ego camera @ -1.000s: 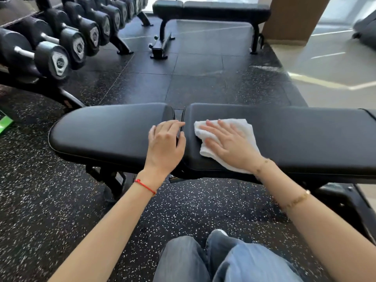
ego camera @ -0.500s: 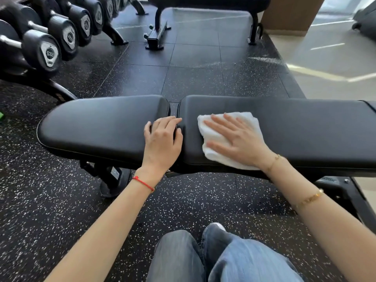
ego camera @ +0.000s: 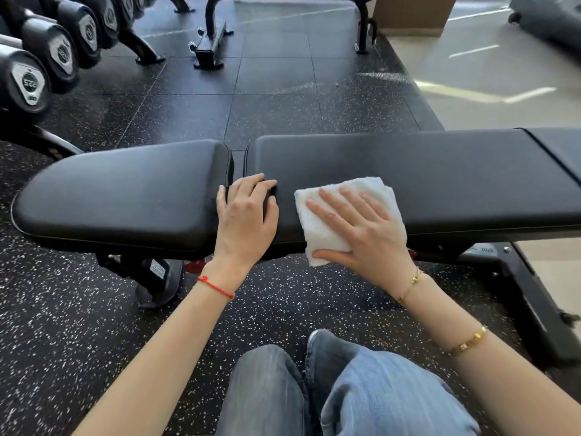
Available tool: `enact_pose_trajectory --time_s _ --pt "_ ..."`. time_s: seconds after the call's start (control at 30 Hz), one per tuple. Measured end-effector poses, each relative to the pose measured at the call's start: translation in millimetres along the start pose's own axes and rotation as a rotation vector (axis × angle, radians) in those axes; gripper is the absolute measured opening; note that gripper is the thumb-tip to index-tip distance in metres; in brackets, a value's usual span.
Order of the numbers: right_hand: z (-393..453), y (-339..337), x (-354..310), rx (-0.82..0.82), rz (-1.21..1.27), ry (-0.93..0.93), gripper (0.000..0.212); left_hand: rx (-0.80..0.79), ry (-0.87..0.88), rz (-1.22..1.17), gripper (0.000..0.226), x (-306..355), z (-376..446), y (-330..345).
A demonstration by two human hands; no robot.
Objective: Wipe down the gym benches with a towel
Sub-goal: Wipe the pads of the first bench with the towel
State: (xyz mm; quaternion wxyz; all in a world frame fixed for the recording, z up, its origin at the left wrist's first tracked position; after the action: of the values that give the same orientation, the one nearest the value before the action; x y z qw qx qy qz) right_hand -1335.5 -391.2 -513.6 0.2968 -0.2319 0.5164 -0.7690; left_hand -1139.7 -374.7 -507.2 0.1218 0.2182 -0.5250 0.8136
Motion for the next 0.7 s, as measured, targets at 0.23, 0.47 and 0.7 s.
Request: enact_pose_trajectory --time_s 0.23,0.47,0.7 --pt "-1 -11 4 0.011 0.121 -0.039 0.061 -0.036 0.041 -0.018 0.032 12 -2 -7" --pt "11 -22 12 0.02 0.287 0.024 0.036 -0.027 0.025 -0.041 0.032 11 11 -15" --pt "57 -53 24 -0.203 0.525 0.123 0.029 -0.087 -0.061 0.006 0.031 35 44 -51"
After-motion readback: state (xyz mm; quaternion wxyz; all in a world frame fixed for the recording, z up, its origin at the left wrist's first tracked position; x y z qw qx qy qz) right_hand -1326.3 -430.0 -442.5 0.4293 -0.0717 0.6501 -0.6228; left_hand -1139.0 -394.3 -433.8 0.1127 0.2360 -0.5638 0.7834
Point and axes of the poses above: each hand's wrist, its own z-axis towards the middle knuckle, its own y-axis out of the palm, x = y × z, the point moved 6 cm from there along z, towards the middle knuckle, and after that the axes turned 1 degree about z, right-handed, at the moved point
